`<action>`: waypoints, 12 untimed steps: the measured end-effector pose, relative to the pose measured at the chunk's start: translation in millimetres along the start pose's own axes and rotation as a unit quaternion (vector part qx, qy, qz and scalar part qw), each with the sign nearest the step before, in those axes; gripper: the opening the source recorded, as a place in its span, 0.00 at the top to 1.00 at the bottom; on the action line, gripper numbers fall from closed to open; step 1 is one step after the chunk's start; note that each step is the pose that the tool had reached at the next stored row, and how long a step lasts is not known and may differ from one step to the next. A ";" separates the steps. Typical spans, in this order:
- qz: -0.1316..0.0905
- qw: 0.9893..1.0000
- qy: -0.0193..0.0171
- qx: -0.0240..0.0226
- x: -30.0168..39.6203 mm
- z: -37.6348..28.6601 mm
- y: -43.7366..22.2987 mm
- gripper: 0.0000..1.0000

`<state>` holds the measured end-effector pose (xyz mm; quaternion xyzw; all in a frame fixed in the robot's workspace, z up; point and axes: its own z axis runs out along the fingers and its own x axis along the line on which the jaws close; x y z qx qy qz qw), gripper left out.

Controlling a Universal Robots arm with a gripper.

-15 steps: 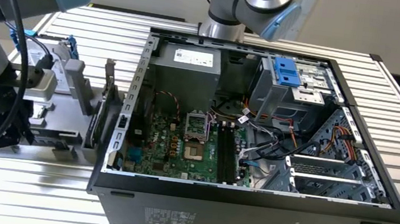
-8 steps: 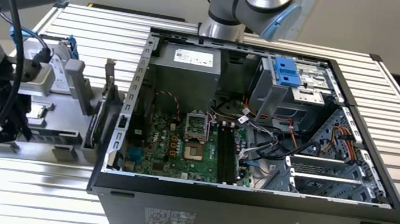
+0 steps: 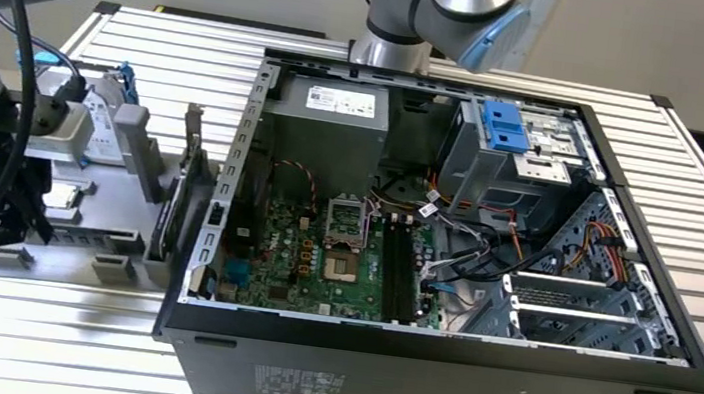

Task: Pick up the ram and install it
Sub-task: 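Pick up the ram and move it above insertion slot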

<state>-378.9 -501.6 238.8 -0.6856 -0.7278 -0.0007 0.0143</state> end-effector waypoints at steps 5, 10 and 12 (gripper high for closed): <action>0.000 1.000 0.000 0.000 0.1 -1.3 -0.1 1.00; 0.007 1.000 0.000 0.000 0.1 -1.4 -0.1 1.00; 0.016 1.000 0.000 0.000 0.1 -1.4 -0.1 1.00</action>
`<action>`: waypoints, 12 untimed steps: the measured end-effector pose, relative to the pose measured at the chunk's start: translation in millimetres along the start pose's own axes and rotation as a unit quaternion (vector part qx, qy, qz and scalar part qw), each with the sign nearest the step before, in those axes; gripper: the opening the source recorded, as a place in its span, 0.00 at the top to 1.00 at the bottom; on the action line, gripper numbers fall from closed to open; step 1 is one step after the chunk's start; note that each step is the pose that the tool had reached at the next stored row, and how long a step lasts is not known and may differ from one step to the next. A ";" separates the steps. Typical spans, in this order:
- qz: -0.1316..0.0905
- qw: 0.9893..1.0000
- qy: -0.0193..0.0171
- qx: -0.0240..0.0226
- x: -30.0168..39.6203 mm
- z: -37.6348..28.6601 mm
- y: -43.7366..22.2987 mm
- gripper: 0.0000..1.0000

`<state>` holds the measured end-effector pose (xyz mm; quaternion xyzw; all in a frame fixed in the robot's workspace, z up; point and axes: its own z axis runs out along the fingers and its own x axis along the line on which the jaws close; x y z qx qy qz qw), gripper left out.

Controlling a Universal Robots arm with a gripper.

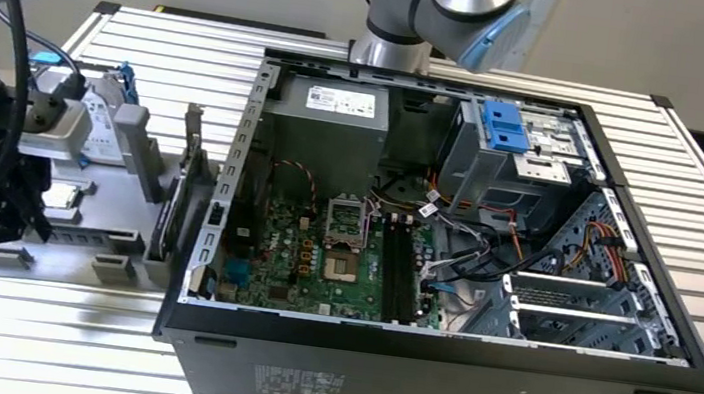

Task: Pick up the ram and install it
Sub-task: 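Pick up the ram and move it above insertion slot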

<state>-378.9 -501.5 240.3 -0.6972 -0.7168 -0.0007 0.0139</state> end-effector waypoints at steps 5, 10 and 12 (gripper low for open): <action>0.017 1.000 0.000 0.000 0.0 0.0 0.0 1.00; 0.030 1.000 0.001 -0.001 0.0 0.0 0.0 1.00; 0.032 0.999 0.001 -0.001 0.0 -0.1 0.0 1.00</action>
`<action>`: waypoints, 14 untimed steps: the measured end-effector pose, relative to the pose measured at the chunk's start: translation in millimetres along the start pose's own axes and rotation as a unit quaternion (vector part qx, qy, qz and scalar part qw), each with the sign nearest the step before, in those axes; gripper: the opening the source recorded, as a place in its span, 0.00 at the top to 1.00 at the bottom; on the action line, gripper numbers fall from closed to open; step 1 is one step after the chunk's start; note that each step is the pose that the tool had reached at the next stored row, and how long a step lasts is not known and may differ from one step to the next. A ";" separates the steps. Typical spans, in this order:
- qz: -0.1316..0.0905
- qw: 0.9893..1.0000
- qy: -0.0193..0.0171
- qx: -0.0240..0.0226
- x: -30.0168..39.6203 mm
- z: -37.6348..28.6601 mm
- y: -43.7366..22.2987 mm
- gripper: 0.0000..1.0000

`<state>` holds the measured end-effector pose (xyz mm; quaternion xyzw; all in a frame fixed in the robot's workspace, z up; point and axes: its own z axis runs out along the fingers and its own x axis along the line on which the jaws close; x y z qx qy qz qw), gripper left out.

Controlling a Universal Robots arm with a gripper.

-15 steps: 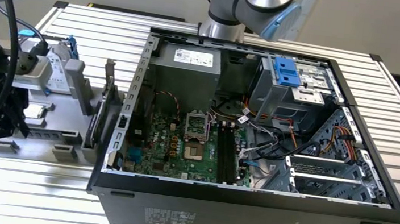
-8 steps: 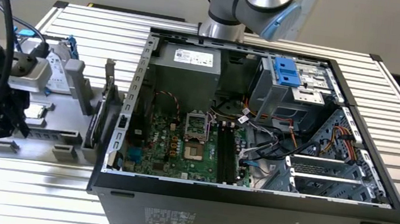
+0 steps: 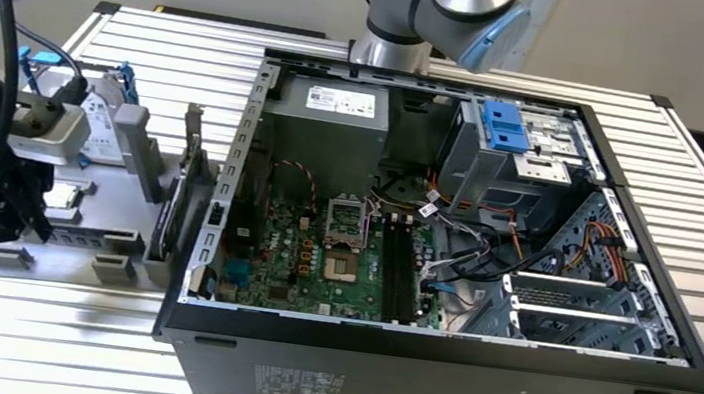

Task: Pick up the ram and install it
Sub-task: 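Pick up the ram and move it above insertion slot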

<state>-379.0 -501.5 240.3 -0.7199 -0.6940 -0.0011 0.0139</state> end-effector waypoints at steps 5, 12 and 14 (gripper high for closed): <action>0.001 1.000 0.000 0.000 0.1 -2.4 -0.1 1.00; 0.001 1.000 0.000 0.000 0.2 -10.6 -0.3 1.00; 0.001 1.000 0.000 0.000 0.3 -13.3 -0.3 1.00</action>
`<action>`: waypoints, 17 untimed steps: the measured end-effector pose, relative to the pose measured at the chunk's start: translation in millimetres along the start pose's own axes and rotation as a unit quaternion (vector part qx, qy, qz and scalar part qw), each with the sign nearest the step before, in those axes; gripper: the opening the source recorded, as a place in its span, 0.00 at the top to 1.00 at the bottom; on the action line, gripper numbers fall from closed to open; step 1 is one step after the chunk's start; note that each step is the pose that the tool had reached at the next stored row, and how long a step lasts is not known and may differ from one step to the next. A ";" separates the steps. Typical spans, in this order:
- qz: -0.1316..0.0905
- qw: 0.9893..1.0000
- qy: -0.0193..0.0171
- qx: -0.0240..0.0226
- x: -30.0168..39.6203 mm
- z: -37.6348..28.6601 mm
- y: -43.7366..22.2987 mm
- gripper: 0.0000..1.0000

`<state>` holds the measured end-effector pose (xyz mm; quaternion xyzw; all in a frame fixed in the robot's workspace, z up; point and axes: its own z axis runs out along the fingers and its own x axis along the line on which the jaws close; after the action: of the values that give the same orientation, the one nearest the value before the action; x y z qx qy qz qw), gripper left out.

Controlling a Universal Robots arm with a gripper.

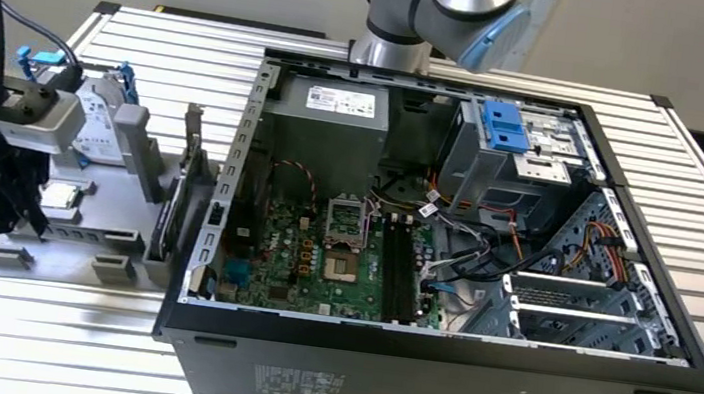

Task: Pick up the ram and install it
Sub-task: 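Pick up the ram and move it above insertion slot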

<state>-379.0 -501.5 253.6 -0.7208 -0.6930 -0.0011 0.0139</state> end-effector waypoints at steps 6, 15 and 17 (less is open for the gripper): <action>0.000 1.000 0.000 0.000 0.1 -4.7 -0.1 1.00; 0.000 1.000 0.000 0.000 0.2 -8.7 -0.1 1.00; 0.000 1.000 0.000 0.000 0.2 -9.6 -0.2 1.00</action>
<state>-379.0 -501.5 263.2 -0.7208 -0.6930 -0.0011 0.0139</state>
